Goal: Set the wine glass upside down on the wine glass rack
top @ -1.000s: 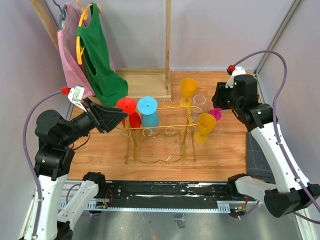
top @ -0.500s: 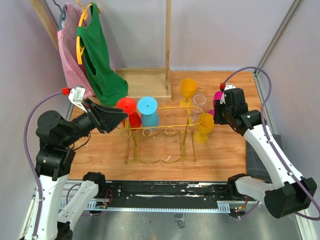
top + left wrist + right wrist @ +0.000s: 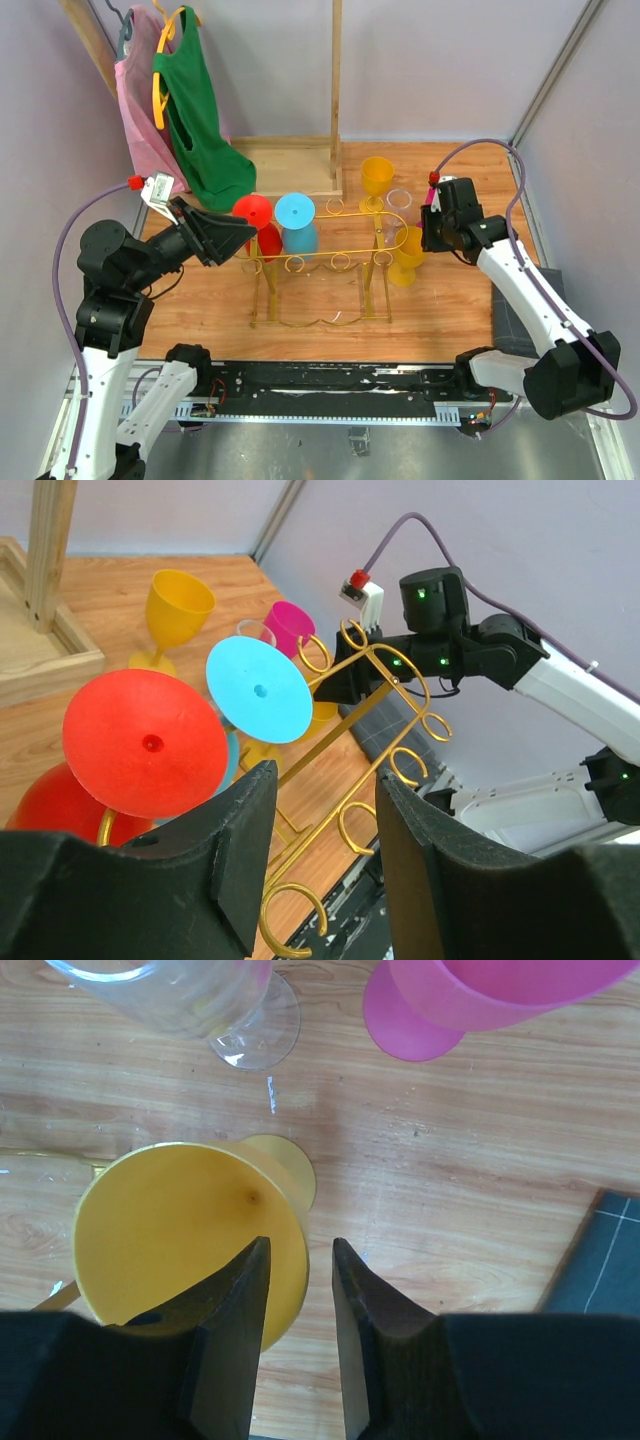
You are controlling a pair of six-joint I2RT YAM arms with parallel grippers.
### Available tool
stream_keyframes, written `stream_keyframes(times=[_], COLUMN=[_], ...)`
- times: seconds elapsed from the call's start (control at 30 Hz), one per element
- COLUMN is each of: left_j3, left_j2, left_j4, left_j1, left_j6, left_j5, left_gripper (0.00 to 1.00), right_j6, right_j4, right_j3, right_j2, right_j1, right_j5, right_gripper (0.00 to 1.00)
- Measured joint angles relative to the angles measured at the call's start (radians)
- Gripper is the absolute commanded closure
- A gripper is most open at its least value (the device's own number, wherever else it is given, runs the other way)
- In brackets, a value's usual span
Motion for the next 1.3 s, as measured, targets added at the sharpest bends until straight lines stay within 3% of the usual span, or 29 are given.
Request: stream_keyframes(times=[0.2, 0.63, 1.07, 1.3], left_j3=[-0.001, 0.009, 0.029, 0.029], left_j2=[0.000, -0.002, -0.011, -0.011], left_j4=[0.000, -0.002, -0.002, 0.019], left_j1=[0.000, 0.000, 0.000, 0.000], left_j6=[0.000, -0.008, -0.022, -0.055], left_j5=[0.000, 0.000, 0.000, 0.008], left_gripper=[0.50, 0.50, 0.50, 0.50], right_j6=[-0.006, 0.004, 0.049, 0.044], right_j4=[0.002, -0.062, -0.243, -0.170], right_j3=[0.000, 0.009, 0.161, 0.176], right_j2=[0.021, -0.092, -0.356, -0.515], right_j1=[0.014, 0.028, 0.092, 0.114], right_j5=[-0.006, 0.026, 0.232, 0.348], right_gripper=[0.99, 0.99, 0.99, 0.99])
